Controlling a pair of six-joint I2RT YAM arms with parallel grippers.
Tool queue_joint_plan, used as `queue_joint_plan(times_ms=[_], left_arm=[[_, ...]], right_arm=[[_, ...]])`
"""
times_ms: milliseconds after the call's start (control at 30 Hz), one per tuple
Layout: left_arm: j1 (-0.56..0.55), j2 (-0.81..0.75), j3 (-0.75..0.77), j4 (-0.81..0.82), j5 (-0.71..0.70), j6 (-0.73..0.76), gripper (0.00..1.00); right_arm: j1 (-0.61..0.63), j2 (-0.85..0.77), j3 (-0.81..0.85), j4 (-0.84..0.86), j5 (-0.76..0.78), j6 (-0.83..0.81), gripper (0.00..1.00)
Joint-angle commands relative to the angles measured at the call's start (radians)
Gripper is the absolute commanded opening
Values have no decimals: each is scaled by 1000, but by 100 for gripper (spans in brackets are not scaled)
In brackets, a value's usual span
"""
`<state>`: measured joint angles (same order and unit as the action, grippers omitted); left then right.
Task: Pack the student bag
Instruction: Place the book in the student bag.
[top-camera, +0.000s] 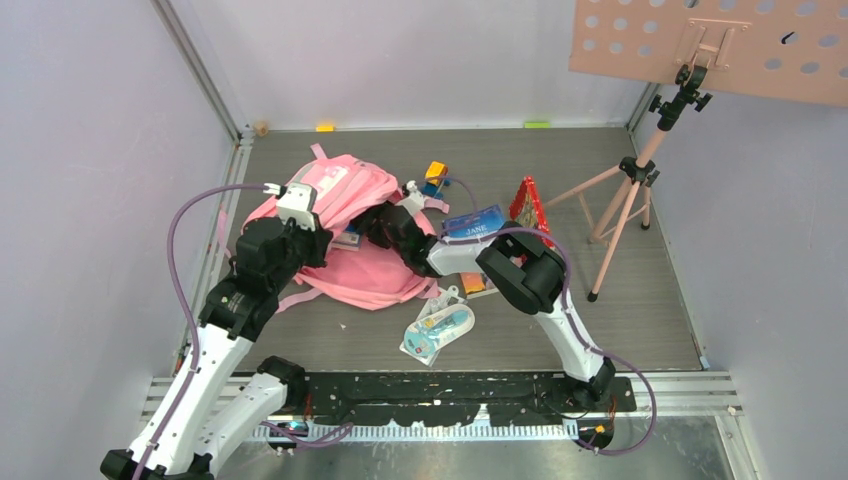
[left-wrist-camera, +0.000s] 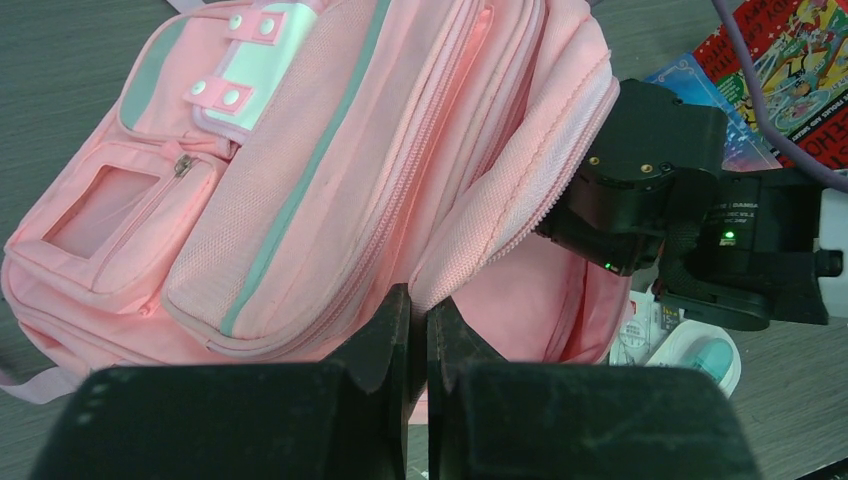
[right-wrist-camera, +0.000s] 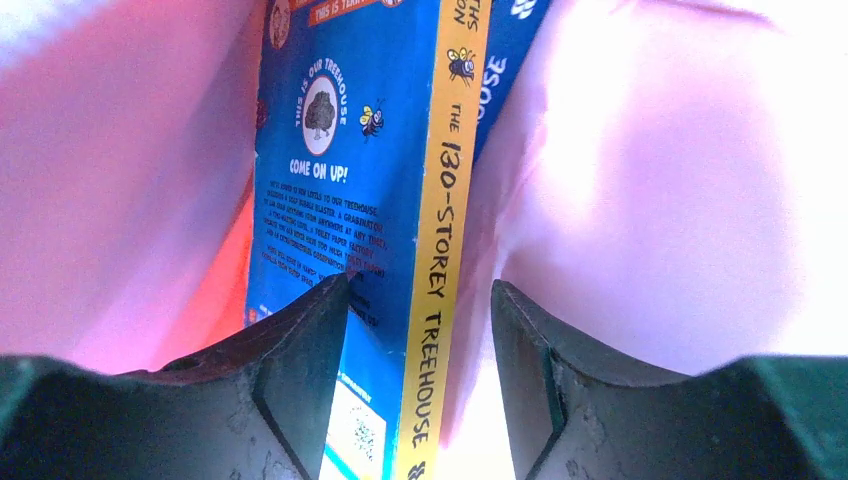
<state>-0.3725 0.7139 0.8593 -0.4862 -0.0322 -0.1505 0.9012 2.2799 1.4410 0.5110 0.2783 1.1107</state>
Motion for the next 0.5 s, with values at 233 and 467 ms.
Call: queue_joint_plan(times_ms=[233,467], left_arm=[[1,-26,17,118,17,-15,0],[1,-25,18,118,18,-14,0]], right_arm=[[5,-107,-47,-20,46,-136,47],[18,-42,33,-8,-7,-134,31]])
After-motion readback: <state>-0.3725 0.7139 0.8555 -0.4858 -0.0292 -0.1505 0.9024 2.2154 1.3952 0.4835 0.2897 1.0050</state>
